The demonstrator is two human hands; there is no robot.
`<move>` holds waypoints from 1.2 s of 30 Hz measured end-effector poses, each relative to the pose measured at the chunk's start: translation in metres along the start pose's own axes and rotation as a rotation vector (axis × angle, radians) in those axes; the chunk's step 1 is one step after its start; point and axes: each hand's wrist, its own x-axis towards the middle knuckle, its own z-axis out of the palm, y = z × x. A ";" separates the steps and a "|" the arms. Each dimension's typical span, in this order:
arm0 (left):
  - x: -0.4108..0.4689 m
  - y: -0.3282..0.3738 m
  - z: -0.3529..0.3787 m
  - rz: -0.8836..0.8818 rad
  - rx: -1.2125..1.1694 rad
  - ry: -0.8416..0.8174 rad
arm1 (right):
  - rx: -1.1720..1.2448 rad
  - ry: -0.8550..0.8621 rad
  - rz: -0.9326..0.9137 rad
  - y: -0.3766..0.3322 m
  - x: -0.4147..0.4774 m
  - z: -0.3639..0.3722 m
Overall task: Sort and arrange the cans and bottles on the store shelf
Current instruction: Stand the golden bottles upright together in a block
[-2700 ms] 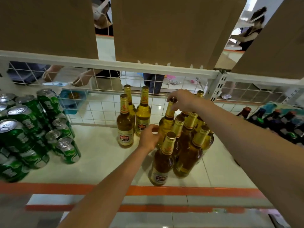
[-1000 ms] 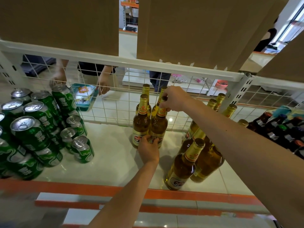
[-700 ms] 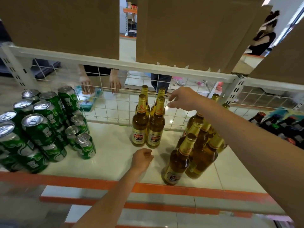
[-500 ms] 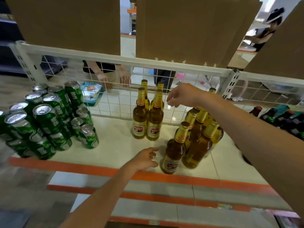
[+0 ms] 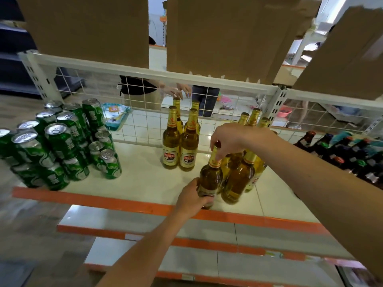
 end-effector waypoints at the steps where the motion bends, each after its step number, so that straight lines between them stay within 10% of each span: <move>1: -0.001 -0.001 -0.002 -0.001 -0.003 0.018 | 0.006 0.019 -0.013 -0.001 0.001 -0.001; 36: 0.068 -0.044 -0.141 -0.124 -0.107 0.086 | 0.276 0.182 0.034 -0.069 0.122 -0.052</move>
